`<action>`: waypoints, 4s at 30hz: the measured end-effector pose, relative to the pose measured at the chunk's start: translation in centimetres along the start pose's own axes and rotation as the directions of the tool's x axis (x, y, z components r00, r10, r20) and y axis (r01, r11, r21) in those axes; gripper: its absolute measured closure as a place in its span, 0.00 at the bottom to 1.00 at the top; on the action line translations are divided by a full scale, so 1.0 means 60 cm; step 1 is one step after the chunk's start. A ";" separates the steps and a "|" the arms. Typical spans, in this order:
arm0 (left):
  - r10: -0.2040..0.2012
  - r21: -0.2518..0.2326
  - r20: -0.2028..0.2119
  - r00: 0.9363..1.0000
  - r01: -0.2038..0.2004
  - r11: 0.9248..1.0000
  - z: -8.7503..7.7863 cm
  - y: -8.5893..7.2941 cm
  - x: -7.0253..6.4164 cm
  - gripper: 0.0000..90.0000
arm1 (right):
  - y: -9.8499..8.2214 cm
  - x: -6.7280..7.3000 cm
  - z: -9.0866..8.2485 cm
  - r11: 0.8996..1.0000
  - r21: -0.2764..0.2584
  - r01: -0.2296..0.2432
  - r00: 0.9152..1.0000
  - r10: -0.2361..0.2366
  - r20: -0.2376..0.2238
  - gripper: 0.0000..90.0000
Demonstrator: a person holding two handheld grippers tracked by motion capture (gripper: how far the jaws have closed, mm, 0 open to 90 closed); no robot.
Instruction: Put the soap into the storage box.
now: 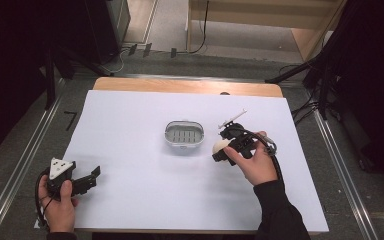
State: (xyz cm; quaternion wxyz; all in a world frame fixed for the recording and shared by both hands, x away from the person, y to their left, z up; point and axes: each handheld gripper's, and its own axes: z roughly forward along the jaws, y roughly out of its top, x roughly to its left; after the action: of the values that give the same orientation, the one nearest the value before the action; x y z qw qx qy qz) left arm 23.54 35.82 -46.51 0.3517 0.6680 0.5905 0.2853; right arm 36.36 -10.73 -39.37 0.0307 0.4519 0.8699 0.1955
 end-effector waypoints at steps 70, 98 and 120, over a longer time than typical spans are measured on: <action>-0.003 -0.005 -0.003 1.000 0.003 1.000 0.000 0.000 0.000 0.16 | 0.123 0.085 0.010 0.997 -0.034 0.073 0.995 -0.075 -0.061 0.28; -0.004 0.006 -0.006 1.000 0.004 1.000 0.002 0.001 -0.001 0.16 | 0.155 0.098 0.044 0.999 -0.002 0.052 0.997 -0.052 -0.052 0.28; -0.004 0.006 -0.002 1.000 0.004 1.000 0.002 0.001 0.000 0.16 | 0.185 0.088 0.071 0.999 0.033 -0.022 1.000 0.022 0.003 0.28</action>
State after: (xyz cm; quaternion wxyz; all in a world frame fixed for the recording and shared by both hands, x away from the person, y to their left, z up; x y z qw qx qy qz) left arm 23.67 35.78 -46.55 0.3496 0.6675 0.5933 0.2834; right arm 42.79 0.51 -38.55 0.0225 0.4620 0.8680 0.1809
